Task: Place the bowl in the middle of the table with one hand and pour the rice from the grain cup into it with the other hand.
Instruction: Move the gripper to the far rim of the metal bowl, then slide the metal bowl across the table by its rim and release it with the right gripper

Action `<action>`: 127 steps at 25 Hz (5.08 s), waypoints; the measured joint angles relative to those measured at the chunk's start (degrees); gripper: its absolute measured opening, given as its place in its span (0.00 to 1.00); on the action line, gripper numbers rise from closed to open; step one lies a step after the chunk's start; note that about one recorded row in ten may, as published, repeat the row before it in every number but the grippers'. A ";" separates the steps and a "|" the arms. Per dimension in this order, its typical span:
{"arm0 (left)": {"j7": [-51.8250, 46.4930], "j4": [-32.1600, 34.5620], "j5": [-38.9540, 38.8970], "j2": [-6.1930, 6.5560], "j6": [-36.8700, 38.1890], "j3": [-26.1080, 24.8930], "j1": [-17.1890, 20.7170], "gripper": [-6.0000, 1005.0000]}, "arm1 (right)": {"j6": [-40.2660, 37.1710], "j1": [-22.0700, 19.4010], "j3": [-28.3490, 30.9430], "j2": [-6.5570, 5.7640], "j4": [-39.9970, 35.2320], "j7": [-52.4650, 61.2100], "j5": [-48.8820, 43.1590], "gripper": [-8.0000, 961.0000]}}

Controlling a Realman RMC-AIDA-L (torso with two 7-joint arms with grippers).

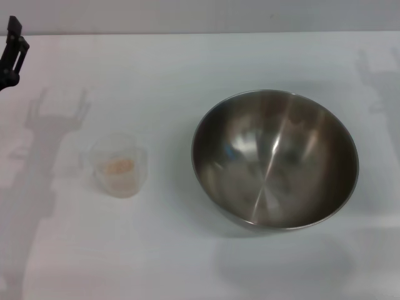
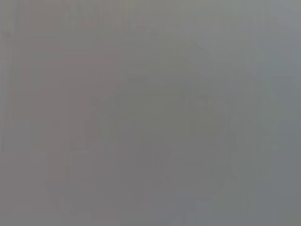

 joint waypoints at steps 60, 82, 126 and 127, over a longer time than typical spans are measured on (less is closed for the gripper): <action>0.00 0.55 0.02 0.14 1.28 -2.81 -1.56 0.82 | 140.92 -1.41 26.83 -0.63 -79.42 -25.47 -2.40 0.77; 0.00 0.68 0.00 0.23 1.36 -4.25 -1.93 0.82 | 169.46 16.31 38.64 -3.85 -56.85 -39.79 -8.37 0.75; -0.35 -0.02 0.45 -0.03 4.14 -3.87 -1.15 0.82 | 164.61 15.61 43.12 -2.42 -53.37 -46.08 -7.31 0.04; -0.35 -0.02 0.45 -0.03 4.17 -3.87 -1.16 0.82 | 164.65 15.53 43.56 -2.34 -53.88 -46.09 -6.96 0.04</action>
